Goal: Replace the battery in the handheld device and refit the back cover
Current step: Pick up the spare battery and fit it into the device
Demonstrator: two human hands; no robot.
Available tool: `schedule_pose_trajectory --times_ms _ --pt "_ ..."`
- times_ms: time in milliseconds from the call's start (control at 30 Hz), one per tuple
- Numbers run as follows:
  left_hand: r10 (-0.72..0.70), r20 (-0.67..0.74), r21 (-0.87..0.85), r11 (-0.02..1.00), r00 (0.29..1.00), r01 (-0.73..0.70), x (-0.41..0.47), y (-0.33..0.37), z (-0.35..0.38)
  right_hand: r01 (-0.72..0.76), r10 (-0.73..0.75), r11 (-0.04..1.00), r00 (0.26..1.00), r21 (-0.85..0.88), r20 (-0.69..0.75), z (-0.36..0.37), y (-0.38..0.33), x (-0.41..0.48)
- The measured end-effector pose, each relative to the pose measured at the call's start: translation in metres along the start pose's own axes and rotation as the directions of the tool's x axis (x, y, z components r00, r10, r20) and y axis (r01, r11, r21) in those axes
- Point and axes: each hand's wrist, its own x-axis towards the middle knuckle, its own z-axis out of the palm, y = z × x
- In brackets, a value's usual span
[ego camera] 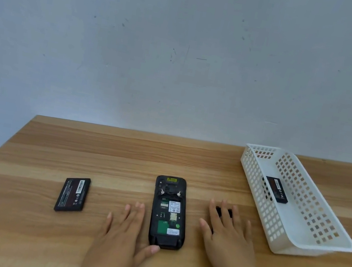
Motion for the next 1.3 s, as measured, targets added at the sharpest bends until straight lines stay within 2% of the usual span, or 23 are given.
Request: schedule_pose_trajectory --times_ms 200,300,433,533,667,767,1133,1300 --pt "0.02 -0.029 0.016 1.0 0.999 -0.02 -0.003 -0.003 -0.007 0.025 -0.026 1.0 0.996 -0.008 -0.086 0.01 0.003 0.0" --pt "0.012 -0.121 0.049 0.999 0.993 -0.006 -0.003 -0.012 -0.018 0.029 -0.03 0.999 0.995 -0.016 -0.099 0.012 0.003 0.0" --pt "-0.214 -0.333 0.058 0.967 0.918 0.247 0.006 -0.038 -0.032 0.027 -0.029 0.999 0.994 -0.021 -0.107 0.014 0.003 0.0" --pt "-0.385 -0.342 0.002 0.912 0.857 0.41 0.014 -0.058 -0.037 0.022 -0.025 0.999 0.994 -0.029 -0.108 0.013 0.003 0.0" --pt "-0.518 -0.316 -0.098 0.851 0.795 0.516 0.019 -0.075 -0.034 0.012 -0.018 0.999 0.992 -0.051 -0.127 0.015 0.002 0.001" --pt "-0.547 -0.325 -0.16 0.836 0.771 0.526 0.019 -0.081 -0.029 0.006 -0.012 0.999 0.992 -0.049 -0.124 0.015 0.002 0.001" --pt "-0.544 -0.371 -0.317 0.836 0.752 0.448 0.018 -0.081 -0.027 0.007 -0.012 0.999 0.994 -0.052 -0.104 0.013 0.0 -0.001" --pt "-0.553 -0.36 -0.326 0.829 0.751 0.454 0.015 -0.082 -0.03 0.0 -0.005 0.999 0.997 -0.055 -0.082 0.011 0.0 -0.001"
